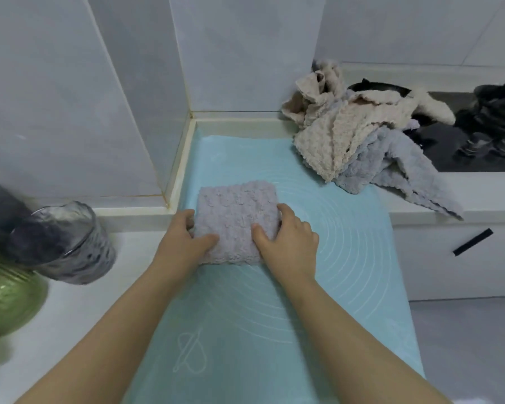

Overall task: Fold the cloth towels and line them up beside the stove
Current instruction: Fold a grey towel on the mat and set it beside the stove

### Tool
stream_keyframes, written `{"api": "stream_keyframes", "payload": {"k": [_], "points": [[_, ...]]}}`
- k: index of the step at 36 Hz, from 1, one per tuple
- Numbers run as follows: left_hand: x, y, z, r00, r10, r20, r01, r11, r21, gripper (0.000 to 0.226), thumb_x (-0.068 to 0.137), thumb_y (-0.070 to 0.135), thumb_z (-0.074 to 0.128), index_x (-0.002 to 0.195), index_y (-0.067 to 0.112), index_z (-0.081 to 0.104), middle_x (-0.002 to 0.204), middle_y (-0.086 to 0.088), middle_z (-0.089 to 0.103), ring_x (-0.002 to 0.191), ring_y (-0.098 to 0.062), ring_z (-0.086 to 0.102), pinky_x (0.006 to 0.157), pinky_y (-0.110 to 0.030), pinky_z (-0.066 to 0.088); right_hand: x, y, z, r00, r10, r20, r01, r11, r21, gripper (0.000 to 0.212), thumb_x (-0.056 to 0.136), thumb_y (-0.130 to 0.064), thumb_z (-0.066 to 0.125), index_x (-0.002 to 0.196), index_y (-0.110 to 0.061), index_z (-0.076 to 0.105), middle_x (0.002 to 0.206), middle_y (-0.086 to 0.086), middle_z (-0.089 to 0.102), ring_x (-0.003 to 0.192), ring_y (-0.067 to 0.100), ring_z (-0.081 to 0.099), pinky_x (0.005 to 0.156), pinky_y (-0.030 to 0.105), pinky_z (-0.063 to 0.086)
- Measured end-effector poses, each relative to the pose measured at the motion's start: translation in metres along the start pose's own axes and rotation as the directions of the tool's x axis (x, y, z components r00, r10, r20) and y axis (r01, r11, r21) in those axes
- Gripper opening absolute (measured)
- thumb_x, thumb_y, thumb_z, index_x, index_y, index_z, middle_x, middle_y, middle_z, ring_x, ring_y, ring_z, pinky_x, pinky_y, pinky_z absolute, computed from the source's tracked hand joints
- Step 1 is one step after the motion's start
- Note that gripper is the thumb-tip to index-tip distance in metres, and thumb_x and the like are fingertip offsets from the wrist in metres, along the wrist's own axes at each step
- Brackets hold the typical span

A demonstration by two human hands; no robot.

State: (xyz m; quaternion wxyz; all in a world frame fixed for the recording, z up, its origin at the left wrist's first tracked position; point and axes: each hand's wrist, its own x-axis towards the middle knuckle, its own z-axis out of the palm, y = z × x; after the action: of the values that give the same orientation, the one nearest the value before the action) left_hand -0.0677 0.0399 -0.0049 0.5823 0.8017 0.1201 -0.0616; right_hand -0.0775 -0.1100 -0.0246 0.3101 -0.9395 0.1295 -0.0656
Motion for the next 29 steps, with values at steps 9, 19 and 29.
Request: {"api": "stream_keyframes", "payload": {"k": [9,19,29], "points": [[-0.013,0.013,-0.004,0.983,-0.177,0.038,0.175,0.983,0.053,0.075,0.079,0.013,0.072,0.141,0.009,0.03,0.136,-0.016,0.045,0.117,-0.03,0.05,0.084,-0.029,0.04,-0.017,-0.018,-0.037,0.906,0.293,0.305,-0.392,0.851,0.349,0.071,0.084,-0.035,0.064,0.141,-0.009,0.031,0.134,0.008,0.049,0.12,0.026,0.05,0.103,0.039,0.039],[-0.048,0.032,0.015,0.931,-0.178,0.32,0.241,0.955,-0.171,0.059,0.09,0.025,0.058,0.141,0.023,0.029,0.136,-0.011,0.048,0.111,-0.029,0.055,0.089,-0.034,0.046,-0.067,0.007,-0.082,0.751,0.369,0.548,-0.656,0.318,0.685,0.019,0.083,-0.015,0.064,0.096,-0.002,0.067,0.084,0.011,0.073,0.076,0.022,0.068,0.064,0.026,0.054],[-0.087,0.067,0.095,0.718,-0.057,0.694,0.179,0.978,-0.105,0.065,0.084,0.032,0.064,0.136,0.047,0.028,0.14,0.004,0.043,0.113,-0.019,0.057,0.09,-0.041,0.052,-0.089,0.076,-0.154,0.712,0.427,0.557,-0.616,0.001,0.788,0.019,0.09,-0.022,0.054,0.086,-0.008,0.065,0.07,0.01,0.072,0.061,0.024,0.067,0.051,0.026,0.054]]}}
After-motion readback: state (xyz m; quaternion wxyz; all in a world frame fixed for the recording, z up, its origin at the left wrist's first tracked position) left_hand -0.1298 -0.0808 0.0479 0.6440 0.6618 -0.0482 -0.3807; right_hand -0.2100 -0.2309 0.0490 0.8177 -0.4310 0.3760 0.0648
